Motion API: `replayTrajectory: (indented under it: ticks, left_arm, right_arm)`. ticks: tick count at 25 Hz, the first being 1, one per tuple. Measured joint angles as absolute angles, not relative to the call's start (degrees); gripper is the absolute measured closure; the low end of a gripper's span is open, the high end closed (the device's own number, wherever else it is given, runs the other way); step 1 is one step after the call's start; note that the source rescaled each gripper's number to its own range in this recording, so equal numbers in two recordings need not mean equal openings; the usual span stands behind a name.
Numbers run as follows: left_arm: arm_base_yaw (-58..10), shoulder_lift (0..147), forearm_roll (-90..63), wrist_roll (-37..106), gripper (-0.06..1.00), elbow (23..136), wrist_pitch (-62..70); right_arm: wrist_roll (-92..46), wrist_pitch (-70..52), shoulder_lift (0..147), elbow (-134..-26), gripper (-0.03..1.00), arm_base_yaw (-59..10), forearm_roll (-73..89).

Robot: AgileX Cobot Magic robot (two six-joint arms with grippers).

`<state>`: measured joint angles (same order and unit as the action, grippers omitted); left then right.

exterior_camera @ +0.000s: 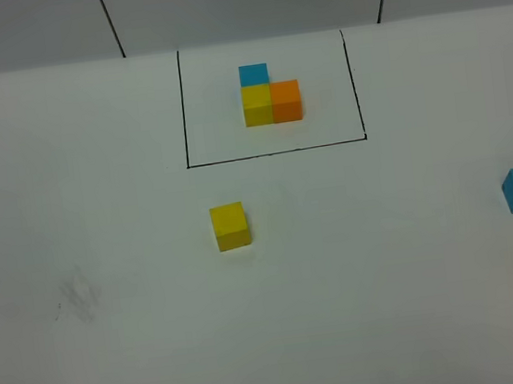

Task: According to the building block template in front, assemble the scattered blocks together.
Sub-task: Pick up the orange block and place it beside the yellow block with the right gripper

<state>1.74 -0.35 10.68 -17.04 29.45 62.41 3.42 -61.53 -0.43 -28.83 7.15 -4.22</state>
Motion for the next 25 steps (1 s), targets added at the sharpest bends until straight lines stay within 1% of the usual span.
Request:
replayTrajectory:
  ticks: [4, 6, 7, 10, 16, 20, 25]
  left_arm:
    - [1.74, -0.35, 10.68, -17.04, 0.94, 29.45, 62.41]
    - [1.74, -0.35, 10.68, -17.04, 0.94, 29.45, 62.41]
    - [1.74, -0.35, 10.68, -17.04, 0.94, 29.45, 62.41]
    - [1.74, -0.35, 10.68, -17.04, 0.94, 29.45, 62.41]
    - [1.74, -0.35, 10.68, -16.99, 0.94, 29.45, 62.41]
    - [1.74, -0.35, 10.68, -16.99, 0.94, 29.45, 62.41]
    - [1.74, -0.35, 10.68, -16.99, 0.94, 29.45, 62.41]
  right_arm:
    - [2.97, -61.53, -0.43, -28.83, 0.17, 7.15, -3.67]
    - [2.84, -61.59, -0.43, -28.83, 0.04, 7.15, -3.77]
    - [2.61, -61.96, -0.43, -29.01, 0.00, 7.15, -4.03]
    - [1.78, -62.98, 0.12, -30.66, -0.02, 7.15, -4.52]
    - [1.15, -66.25, 6.26, -35.56, 0.03, 7.15, -4.59]
    - [-0.56, -66.38, 14.14, -38.43, 0.03, 7.15, -3.42]
    - [-3.28, -65.95, 25.40, -39.17, 0.04, 7.15, 0.00]
